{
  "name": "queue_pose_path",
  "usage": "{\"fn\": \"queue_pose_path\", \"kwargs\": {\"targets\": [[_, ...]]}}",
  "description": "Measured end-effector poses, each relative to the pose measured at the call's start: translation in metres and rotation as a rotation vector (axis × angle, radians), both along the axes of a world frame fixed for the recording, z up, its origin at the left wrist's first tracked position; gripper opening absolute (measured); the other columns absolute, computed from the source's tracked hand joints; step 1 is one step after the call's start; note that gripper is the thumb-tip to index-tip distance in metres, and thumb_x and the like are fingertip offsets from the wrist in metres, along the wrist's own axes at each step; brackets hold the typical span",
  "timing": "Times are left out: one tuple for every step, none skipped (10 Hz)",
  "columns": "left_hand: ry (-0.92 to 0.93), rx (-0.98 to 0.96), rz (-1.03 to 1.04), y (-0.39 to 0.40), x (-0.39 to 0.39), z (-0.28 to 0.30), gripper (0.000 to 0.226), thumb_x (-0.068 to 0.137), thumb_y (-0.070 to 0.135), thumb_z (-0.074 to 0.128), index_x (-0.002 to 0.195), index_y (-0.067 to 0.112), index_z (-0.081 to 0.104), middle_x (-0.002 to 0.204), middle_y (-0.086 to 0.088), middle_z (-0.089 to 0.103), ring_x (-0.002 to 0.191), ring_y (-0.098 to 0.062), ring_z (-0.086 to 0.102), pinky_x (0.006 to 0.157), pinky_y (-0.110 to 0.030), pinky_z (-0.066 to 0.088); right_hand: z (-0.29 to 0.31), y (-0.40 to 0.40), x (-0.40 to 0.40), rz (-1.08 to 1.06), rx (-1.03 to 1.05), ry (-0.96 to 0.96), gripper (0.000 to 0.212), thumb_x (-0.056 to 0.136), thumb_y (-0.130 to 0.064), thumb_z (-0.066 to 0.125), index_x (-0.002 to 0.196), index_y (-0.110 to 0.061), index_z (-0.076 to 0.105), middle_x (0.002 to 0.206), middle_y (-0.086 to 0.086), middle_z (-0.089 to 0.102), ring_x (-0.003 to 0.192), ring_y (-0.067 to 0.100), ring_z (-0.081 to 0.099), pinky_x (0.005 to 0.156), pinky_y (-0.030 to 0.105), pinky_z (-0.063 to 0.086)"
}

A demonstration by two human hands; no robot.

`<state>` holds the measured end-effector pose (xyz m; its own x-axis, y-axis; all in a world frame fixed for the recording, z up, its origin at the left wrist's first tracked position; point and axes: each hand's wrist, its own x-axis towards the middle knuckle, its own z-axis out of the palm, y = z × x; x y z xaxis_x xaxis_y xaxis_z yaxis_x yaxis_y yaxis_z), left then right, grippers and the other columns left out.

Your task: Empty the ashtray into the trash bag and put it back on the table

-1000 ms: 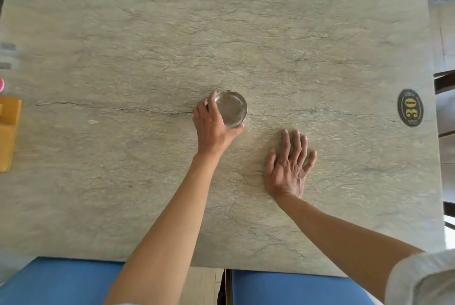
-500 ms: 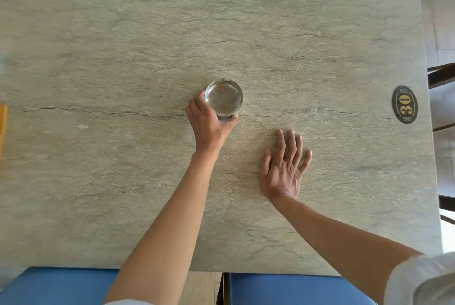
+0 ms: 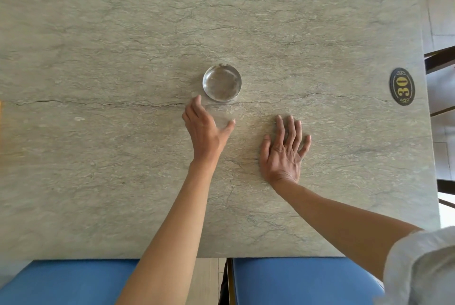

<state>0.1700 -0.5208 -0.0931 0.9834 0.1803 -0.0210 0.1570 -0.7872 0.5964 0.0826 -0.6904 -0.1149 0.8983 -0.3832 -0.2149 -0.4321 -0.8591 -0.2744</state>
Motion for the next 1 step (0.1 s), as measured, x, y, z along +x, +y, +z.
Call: {"fn": "queue_pose_path", "kwargs": {"targets": [[-0.042, 0.022, -0.037, 0.0068, -0.034, 0.002, 0.081, 0.071, 0.041, 0.08, 0.134, 0.002, 0.047, 0.135, -0.015, 0.047, 0.121, -0.03, 0.045, 0.106, -0.042, 0.039, 0.0007, -0.0003, 0.0017, 0.001, 0.004, -0.006, 0.063, 0.106, -0.043, 0.025, 0.164, -0.025, 0.008, 0.174, 0.002, 0.002, 0.161, 0.021, -0.008, 0.127, 0.057, -0.005]]}}
